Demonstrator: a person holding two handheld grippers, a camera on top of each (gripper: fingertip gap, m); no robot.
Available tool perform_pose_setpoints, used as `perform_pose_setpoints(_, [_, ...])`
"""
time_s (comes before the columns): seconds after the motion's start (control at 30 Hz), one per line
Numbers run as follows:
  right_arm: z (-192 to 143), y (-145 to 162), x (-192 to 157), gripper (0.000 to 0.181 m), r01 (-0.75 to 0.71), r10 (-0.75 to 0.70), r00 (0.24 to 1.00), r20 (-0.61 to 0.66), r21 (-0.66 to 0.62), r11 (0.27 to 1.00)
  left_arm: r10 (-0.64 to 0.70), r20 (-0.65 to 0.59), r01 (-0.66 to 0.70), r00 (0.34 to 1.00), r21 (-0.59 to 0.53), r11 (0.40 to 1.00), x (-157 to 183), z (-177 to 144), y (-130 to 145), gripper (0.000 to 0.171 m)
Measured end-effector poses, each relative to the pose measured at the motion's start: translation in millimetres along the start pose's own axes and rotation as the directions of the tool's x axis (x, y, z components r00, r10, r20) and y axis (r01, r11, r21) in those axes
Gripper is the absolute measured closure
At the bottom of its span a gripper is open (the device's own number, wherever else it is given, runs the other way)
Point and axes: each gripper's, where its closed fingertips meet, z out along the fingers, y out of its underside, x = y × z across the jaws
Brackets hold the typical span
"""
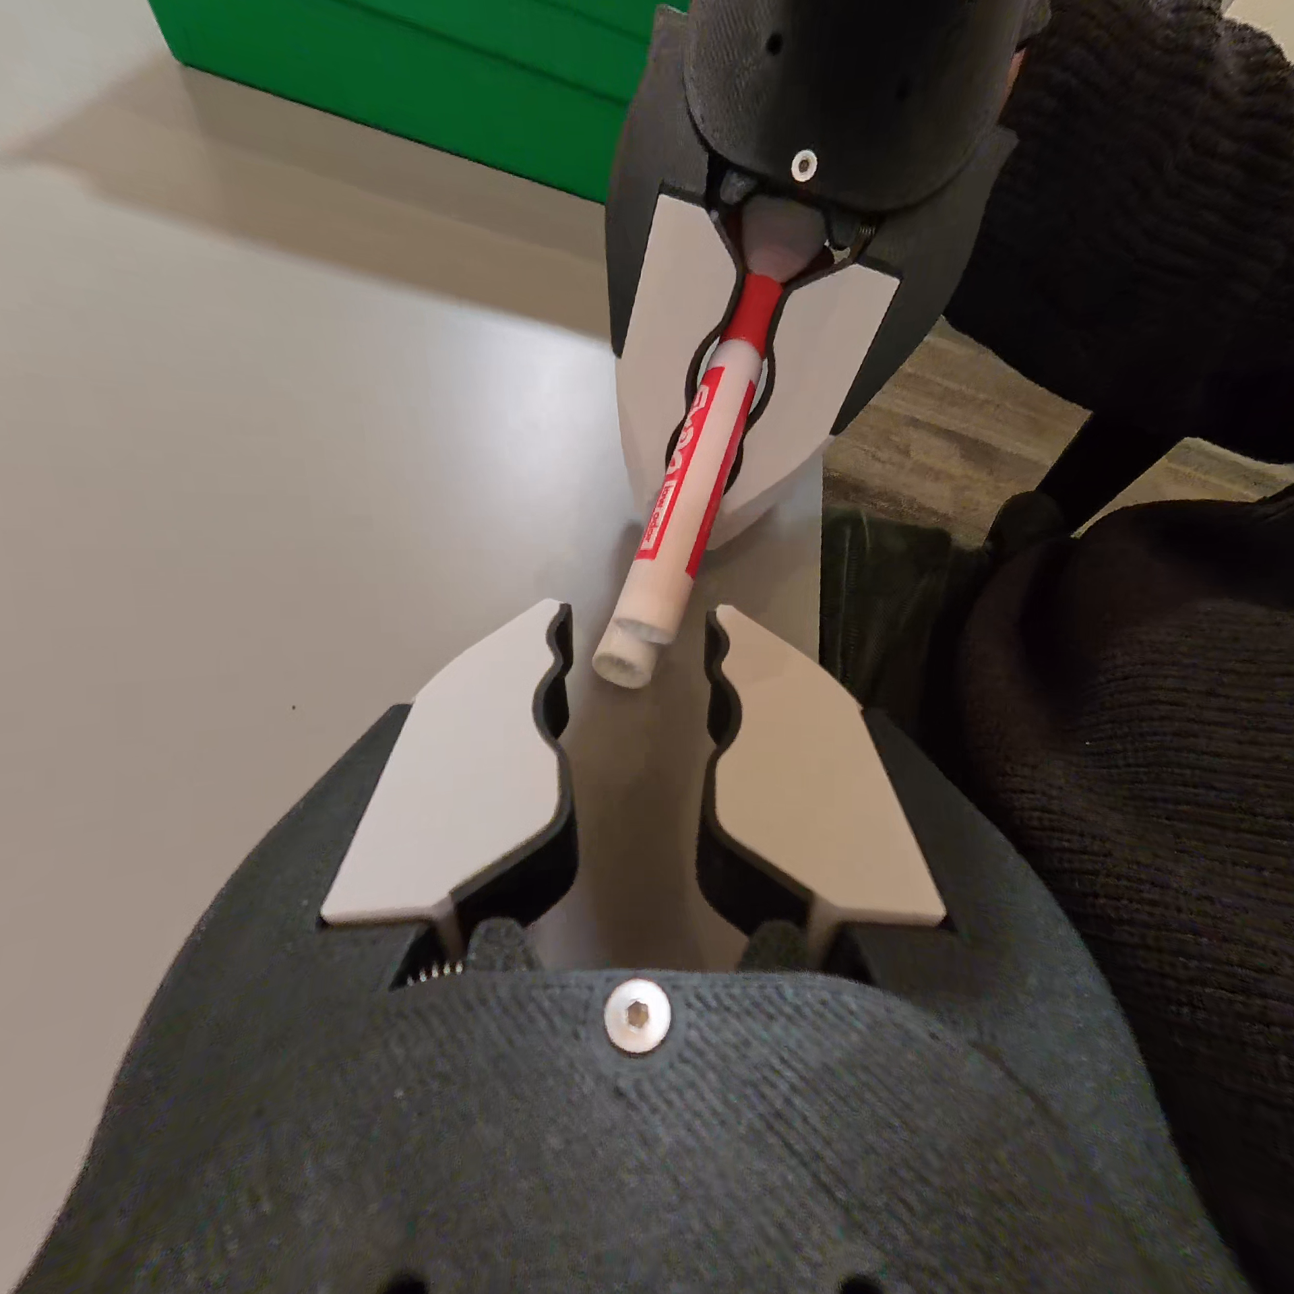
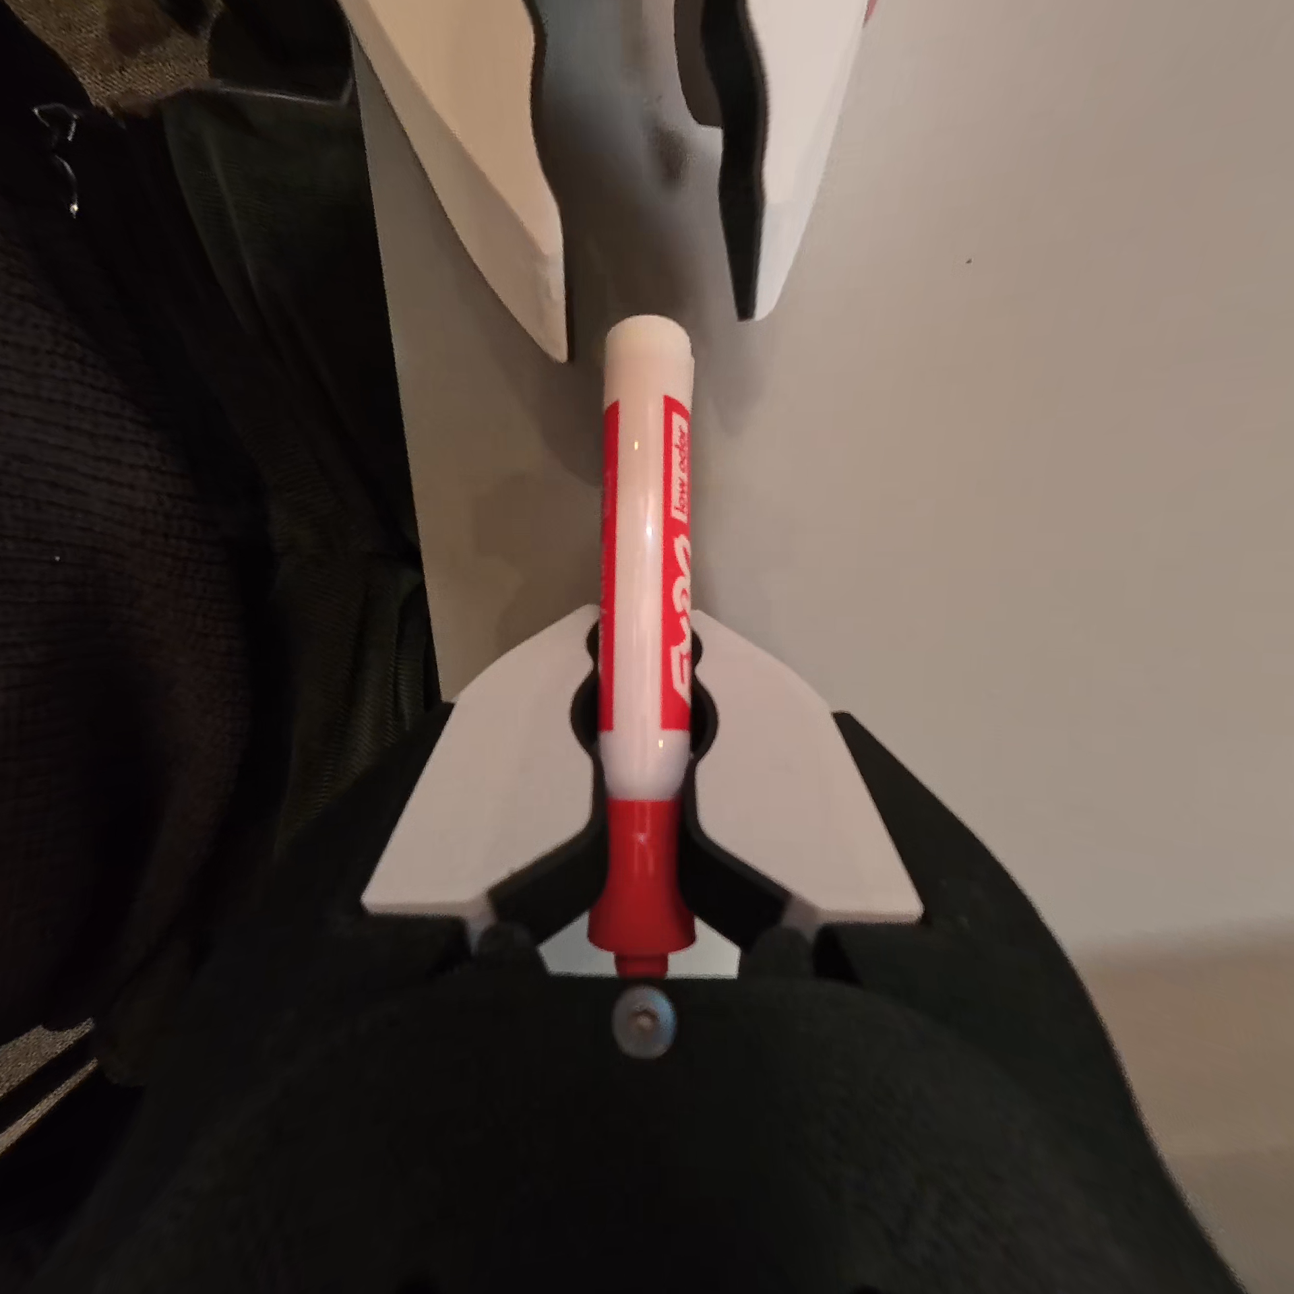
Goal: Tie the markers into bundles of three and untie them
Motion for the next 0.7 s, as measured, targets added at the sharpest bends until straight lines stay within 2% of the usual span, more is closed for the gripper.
perform_pose_setpoints(0.07, [2, -1, -2, 0.163, 0.007, -0.007, 1.0, 0.007, -0.001, 1.0, 0.021, -0.004, -0.021, 1.0, -0.013, 1.0, 4, 4, 1, 0.136])
perform_pose_setpoints(0.17, [4, -2, -6, 0.163, 0.02, -0.02, 1.0, 0.012, -0.01, 1.0, 0.068, -0.001, -0.068, 0.998, -0.052, 0.996, 9, 9, 5, 0.15])
perform_pose_setpoints(0.7, [11, 8, -8, 0.163, 0.032, -0.03, 0.999, 0.021, -0.082, 0.996, 0.119, -0.007, -0.119, 0.993, -0.066, 0.991, 12, 2, 3, 0.152])
